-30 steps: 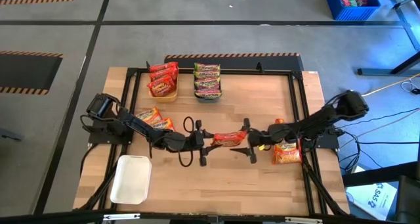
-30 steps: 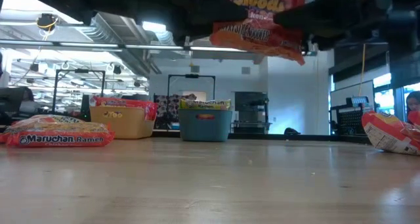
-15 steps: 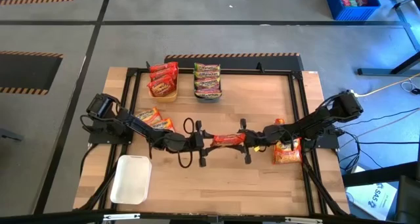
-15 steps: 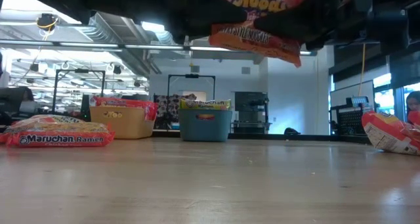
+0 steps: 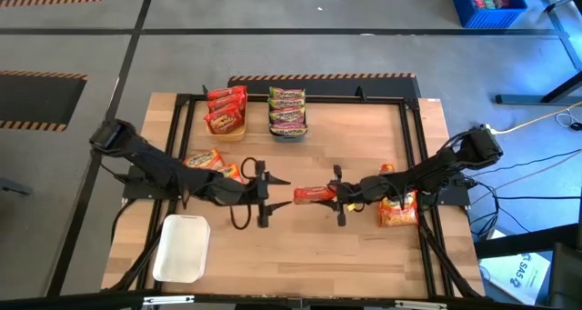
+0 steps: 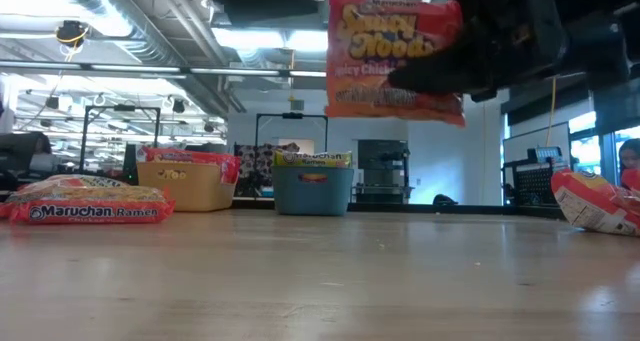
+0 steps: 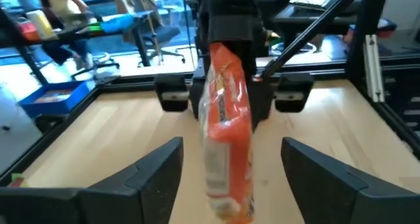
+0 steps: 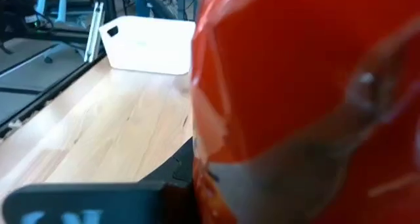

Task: Sort Maruchan noodles
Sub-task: Put the orange noodle pack into the yellow bin

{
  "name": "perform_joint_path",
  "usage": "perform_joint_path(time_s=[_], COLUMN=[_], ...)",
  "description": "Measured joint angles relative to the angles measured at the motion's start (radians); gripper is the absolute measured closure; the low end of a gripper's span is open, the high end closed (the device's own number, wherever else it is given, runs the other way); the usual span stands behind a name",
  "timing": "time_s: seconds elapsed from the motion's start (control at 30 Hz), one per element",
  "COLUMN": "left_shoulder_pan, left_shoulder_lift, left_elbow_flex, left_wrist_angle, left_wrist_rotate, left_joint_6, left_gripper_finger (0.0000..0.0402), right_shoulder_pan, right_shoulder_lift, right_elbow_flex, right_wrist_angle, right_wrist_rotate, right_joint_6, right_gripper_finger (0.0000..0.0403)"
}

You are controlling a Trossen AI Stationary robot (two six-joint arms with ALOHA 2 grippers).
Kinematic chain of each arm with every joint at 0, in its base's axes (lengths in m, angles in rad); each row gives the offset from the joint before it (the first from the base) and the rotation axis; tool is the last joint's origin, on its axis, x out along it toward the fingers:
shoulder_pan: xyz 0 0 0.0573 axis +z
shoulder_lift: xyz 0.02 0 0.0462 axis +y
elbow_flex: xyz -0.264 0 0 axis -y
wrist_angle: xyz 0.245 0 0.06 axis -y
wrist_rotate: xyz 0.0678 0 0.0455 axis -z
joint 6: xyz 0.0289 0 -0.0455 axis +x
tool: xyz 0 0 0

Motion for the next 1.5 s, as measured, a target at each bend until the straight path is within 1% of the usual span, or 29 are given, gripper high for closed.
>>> perform_joint_path(time_s=[0.13, 0.23, 0.3, 0.37, 0.43, 0.57, 0.8, 1.0, 1.13, 1.3, 1.4, 1.5], left_shoulder_pan=[0.042, 0.067, 0.085, 0.107, 0.122, 0.150, 0.171, 0.179, 0.193, 0.203, 0.203, 0.202], left_shoulder_lift=[-0.015, 0.000, 0.005, 0.029, 0.040, 0.100, 0.220, 0.307, 0.340, 0.367, 0.373, 0.373], left_elbow_flex=[0.055, 0.137, 0.198, 0.270, 0.319, 0.404, 0.535, 0.637, 0.644, 0.644, 0.644, 0.644], left_wrist_angle=[-0.072, -0.169, -0.318, -0.422, -0.576, -0.755, -0.848, -0.949, -0.954, -0.963, -0.967, -0.964], left_wrist_rotate=[0.084, 0.138, 0.146, 0.150, 0.152, 0.231, 0.339, 0.345, 0.343, 0.350, 0.353, 0.358], left_joint_6=[0.019, 0.027, 0.006, -0.038, -0.090, -0.188, -0.212, -0.211, -0.205, -0.199, -0.195, -0.192], left_gripper_finger=[0.0143, 0.0146, 0.0147, 0.0147, 0.0148, 0.0148, 0.0148, 0.0148, 0.0148, 0.0150, 0.0166, 0.0198], right_shoulder_pan=[-0.028, -0.047, -0.059, -0.059, -0.058, -0.056, -0.056, -0.071, -0.071, -0.069, -0.070, -0.070], right_shoulder_lift=[0.045, 0.088, 0.117, 0.134, 0.142, 0.143, 0.143, 0.143, 0.143, 0.143, 0.143, 0.143], right_elbow_flex=[0.047, 0.090, 0.113, 0.133, 0.150, 0.157, 0.158, 0.158, 0.158, 0.157, 0.157, 0.157], right_wrist_angle=[-0.002, -0.055, -0.082, -0.099, -0.113, -0.125, -0.133, -0.140, -0.140, -0.144, -0.139, -0.139], right_wrist_rotate=[-0.075, -0.085, -0.085, -0.084, -0.082, -0.085, -0.077, -0.076, -0.108, -0.092, -0.090, -0.109], right_joint_6=[0.003, 0.004, 0.009, 0.021, 0.023, 0.024, 0.027, 0.049, 0.059, 0.064, 0.060, 0.056], right_gripper_finger=[0.0295, 0.0295, 0.0295, 0.0295, 0.0295, 0.0292, 0.0292, 0.0290, 0.0290, 0.0289, 0.0288, 0.0281])
